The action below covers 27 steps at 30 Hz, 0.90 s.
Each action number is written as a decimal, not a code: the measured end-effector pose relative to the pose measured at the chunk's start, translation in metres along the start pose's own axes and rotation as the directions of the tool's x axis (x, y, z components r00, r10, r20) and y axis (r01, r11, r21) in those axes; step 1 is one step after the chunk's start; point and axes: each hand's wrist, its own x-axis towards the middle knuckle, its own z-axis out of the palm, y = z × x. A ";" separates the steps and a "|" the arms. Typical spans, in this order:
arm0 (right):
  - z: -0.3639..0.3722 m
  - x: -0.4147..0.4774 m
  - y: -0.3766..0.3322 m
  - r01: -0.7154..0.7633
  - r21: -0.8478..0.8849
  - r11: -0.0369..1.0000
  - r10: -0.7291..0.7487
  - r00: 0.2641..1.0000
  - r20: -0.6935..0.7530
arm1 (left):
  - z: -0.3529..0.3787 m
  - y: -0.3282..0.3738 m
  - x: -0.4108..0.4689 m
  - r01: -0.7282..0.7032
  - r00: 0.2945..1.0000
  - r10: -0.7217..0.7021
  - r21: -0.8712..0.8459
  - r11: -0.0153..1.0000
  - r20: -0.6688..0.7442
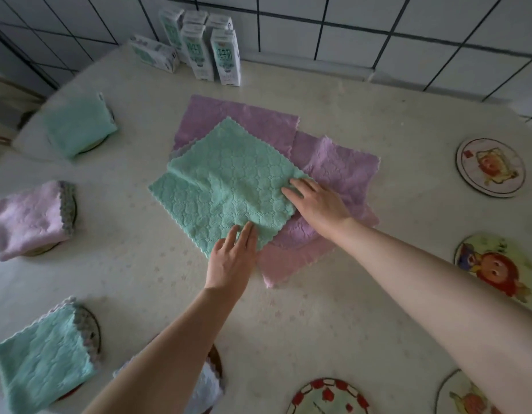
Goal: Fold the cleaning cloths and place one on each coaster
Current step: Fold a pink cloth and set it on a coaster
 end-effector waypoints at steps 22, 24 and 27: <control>-0.114 0.015 0.012 -0.101 0.655 0.749 0.444 0.811 -0.382 | -0.126 -0.060 0.037 0.437 0.796 -0.558 -0.415 0.798 -0.236; -0.127 -0.004 0.010 -0.084 0.632 0.770 0.464 0.753 -0.466 | -0.140 -0.056 0.035 0.353 0.801 -0.512 -0.446 0.823 -0.311; -0.136 -0.042 0.007 -0.062 0.573 0.817 0.453 0.684 -0.572 | -0.154 -0.043 0.020 0.217 0.814 -0.416 -0.451 0.866 -0.406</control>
